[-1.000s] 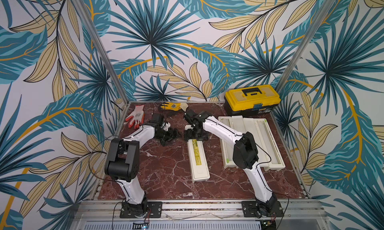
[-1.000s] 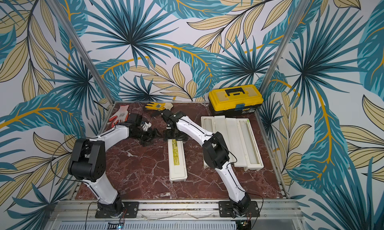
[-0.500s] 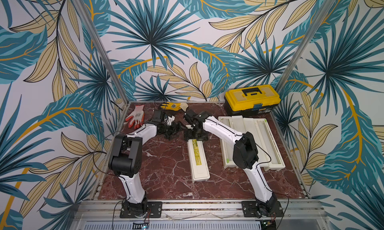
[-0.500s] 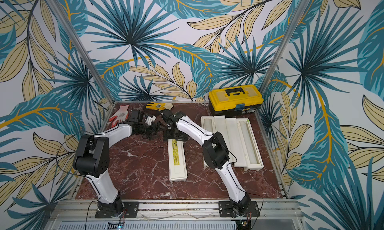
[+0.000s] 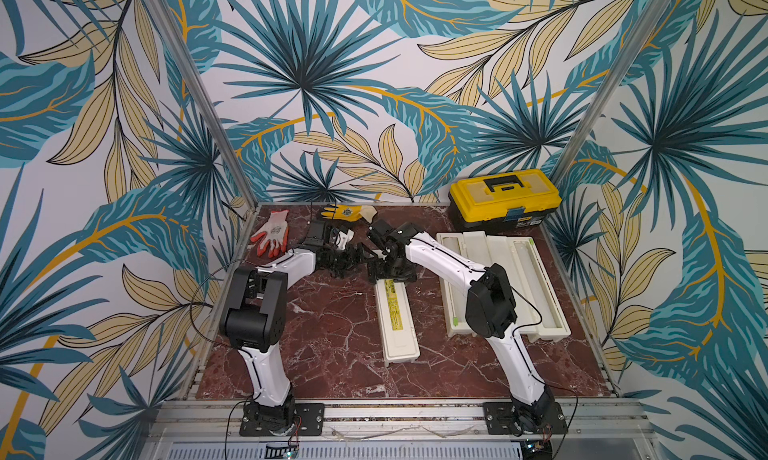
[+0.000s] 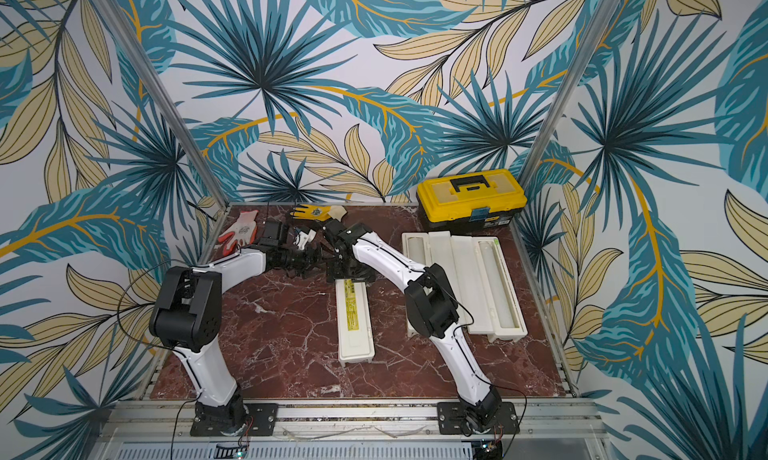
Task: Put plastic wrap rolls into dispensers
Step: Close the lid on the plastic wrap cutting box.
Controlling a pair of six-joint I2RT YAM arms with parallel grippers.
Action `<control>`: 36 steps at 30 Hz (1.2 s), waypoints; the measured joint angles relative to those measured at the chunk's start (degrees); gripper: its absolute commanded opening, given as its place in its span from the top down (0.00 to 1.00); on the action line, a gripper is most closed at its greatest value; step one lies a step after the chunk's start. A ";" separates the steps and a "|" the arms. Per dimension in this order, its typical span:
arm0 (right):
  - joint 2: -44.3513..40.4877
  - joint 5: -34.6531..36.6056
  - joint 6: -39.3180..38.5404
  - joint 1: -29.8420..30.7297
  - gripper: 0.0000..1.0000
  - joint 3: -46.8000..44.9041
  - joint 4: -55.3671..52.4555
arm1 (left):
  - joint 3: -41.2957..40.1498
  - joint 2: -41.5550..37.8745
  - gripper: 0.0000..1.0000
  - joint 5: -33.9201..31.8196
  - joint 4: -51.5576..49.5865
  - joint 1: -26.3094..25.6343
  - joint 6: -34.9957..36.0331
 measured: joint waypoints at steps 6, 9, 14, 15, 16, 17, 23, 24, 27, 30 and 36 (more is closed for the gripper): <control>0.15 -0.17 -0.22 0.07 0.01 0.00 -0.31 | -0.55 2.67 0.09 0.13 1.09 0.04 0.00; 0.11 -0.20 -0.20 0.07 0.01 -0.61 0.20 | -0.81 3.04 0.09 0.55 1.92 0.09 0.00; 0.04 -0.42 -0.20 0.07 0.01 -0.96 0.59 | -1.31 3.04 0.11 0.52 2.86 0.11 -0.31; 0.04 -0.39 -0.20 0.07 0.01 -0.96 0.61 | -1.40 3.04 0.12 0.42 3.15 0.11 -0.42; 0.04 -0.39 -0.20 0.07 0.01 -1.01 0.63 | -1.53 3.04 0.13 0.37 3.43 0.09 -0.57; 0.04 -0.39 -0.20 0.07 0.01 -1.05 0.66 | -1.64 3.04 0.14 0.39 3.74 0.09 -0.70; -0.13 -0.42 -0.15 0.02 0.01 -1.53 1.11 | -2.67 2.93 0.22 0.83 5.97 -0.07 -1.57; -0.17 -0.42 -0.13 0.00 0.01 -1.64 1.20 | -2.86 2.89 0.23 0.81 6.36 -0.11 -1.68; -0.39 -0.59 0.07 -0.04 0.01 -1.79 1.27 | -3.04 2.69 0.25 0.66 6.82 -0.22 -1.95; -0.76 -0.98 0.50 -0.26 0.01 -1.84 1.27 | -3.10 2.67 0.26 0.39 7.26 -0.31 -1.97; -2.32 -1.55 1.16 -0.85 0.01 -1.86 1.62 | -3.39 2.51 0.29 0.13 7.78 -0.74 -1.97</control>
